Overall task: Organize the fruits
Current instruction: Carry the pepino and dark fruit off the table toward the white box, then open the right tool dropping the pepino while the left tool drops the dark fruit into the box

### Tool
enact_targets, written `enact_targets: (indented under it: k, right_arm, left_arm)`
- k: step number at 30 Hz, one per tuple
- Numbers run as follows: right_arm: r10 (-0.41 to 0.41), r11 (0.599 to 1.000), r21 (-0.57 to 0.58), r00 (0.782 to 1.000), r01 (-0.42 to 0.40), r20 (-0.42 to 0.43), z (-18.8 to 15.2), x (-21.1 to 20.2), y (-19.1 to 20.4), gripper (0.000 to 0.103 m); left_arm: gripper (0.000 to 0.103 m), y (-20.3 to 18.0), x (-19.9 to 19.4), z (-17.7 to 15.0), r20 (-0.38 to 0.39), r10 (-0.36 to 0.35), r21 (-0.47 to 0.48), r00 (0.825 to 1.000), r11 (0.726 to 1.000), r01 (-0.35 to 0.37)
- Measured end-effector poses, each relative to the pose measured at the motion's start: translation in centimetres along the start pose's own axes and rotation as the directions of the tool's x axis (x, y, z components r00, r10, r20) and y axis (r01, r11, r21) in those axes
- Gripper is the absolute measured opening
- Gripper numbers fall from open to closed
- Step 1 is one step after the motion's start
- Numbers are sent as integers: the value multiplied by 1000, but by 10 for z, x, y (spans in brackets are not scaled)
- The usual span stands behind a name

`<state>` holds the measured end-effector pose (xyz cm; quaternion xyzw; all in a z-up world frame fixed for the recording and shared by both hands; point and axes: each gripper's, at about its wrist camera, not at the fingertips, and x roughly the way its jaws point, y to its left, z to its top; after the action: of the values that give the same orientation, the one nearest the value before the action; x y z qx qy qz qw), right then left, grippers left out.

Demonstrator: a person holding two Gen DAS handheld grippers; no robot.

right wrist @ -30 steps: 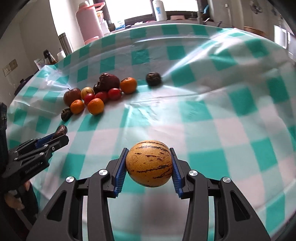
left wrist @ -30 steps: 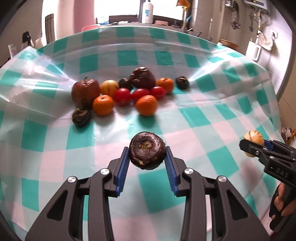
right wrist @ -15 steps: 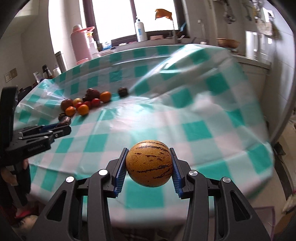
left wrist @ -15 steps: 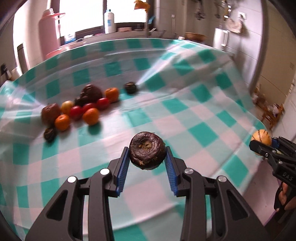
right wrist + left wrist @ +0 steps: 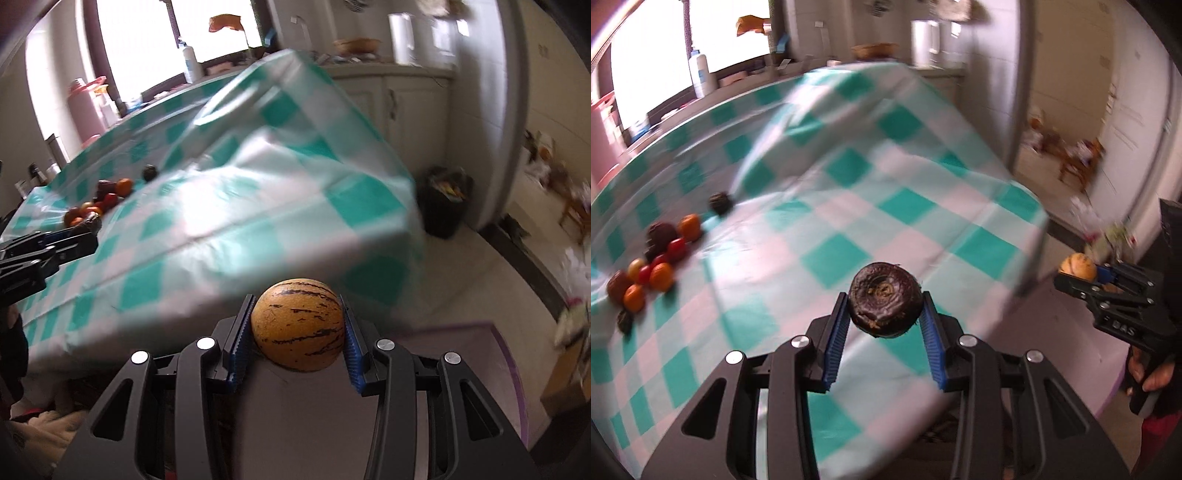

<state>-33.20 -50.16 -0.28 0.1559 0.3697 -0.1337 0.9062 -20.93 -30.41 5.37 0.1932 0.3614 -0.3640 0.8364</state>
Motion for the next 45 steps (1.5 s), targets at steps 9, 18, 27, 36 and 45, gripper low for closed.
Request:
enact_targets:
  k: [9,18,27,36,45]
  right_arm:
    - [-134,986,89,985,144,-112,-45,1,-74,42]
    - [-184,970,98,938,221,-293,-96,42,-106,42]
    - [-173,969,86,884,232,-435,-127,80,-106,42]
    - [-171,970,79,875,230,-453,-123,86,-103,76]
    - [-243,969,-64,889,237,-389,-72,147,-89,79]
  left_arm:
    - [38,-91,29,-8,-94,-169,181,981,966,183]
    - [38,-162,105,-47,-342,-275,282,898,882,378]
    - [38,-178,166,-87,-502,-254,271,827,862,430]
    - [63,-187,182,-100,-539,-251,265,804,855,445]
    - [74,-182,175,-103,-509,-241,297,826,852,431]
